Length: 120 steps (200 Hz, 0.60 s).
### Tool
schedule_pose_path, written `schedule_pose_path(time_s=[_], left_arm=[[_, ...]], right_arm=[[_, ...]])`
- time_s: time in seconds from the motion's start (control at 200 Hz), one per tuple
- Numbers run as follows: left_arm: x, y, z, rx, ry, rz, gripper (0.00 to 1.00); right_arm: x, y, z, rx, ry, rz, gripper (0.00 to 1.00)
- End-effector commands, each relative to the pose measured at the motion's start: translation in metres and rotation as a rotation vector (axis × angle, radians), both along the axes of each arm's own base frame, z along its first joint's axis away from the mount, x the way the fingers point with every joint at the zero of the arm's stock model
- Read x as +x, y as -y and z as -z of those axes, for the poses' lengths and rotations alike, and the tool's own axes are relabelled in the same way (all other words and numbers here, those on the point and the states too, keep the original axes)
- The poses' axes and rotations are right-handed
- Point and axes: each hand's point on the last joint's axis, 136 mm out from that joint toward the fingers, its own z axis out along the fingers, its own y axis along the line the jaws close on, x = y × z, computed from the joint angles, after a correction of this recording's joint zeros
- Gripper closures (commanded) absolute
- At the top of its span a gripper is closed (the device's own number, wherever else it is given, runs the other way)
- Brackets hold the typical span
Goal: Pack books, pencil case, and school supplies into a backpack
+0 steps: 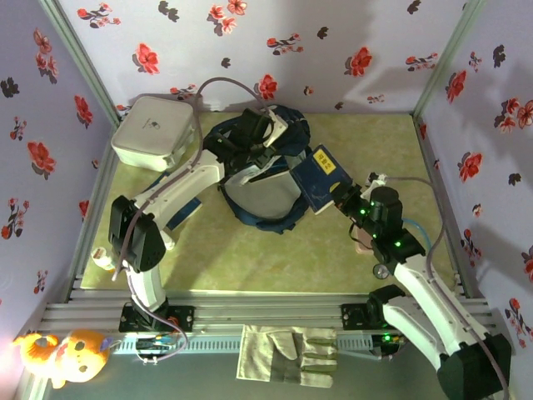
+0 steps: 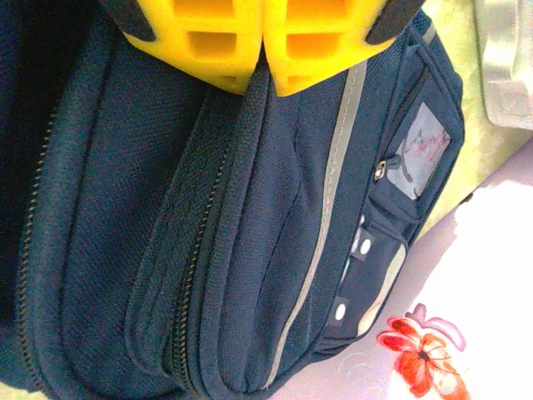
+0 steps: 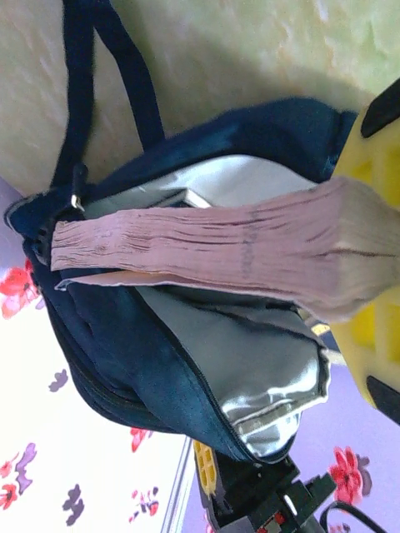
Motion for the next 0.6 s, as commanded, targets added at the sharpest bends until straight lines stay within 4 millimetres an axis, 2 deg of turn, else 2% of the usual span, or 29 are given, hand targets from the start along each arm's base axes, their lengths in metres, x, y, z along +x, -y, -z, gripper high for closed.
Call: schedule_pose_path(time_s=[0.0, 0.175, 0.32, 0.485, 0.595], left_arm=[[0.003, 0.017, -0.085, -0.260, 0.166, -0.008, 1.00], [0.002, 0.022, -0.088, -0.285, 0.148, -0.008, 1.00], [-0.002, 0.027, -0.089, -0.294, 0.141, 0.005, 1.00], [-0.005, 0.030, -0.088, -0.303, 0.129, 0.011, 1.00], [-0.007, 0.029, -0.089, -0.306, 0.123, 0.010, 1.00]], right_arm=[[0.005, -0.023, -0.023, 0.113, 0.083, -0.065, 0.91], [0.015, -0.049, -0.011, 0.068, 0.043, -0.080, 0.91], [0.034, -0.066, -0.003, 0.075, 0.019, -0.067, 0.92], [0.065, -0.079, -0.019, 0.132, 0.068, -0.032, 0.92], [0.084, -0.086, -0.018, 0.148, 0.063, -0.003, 0.92]])
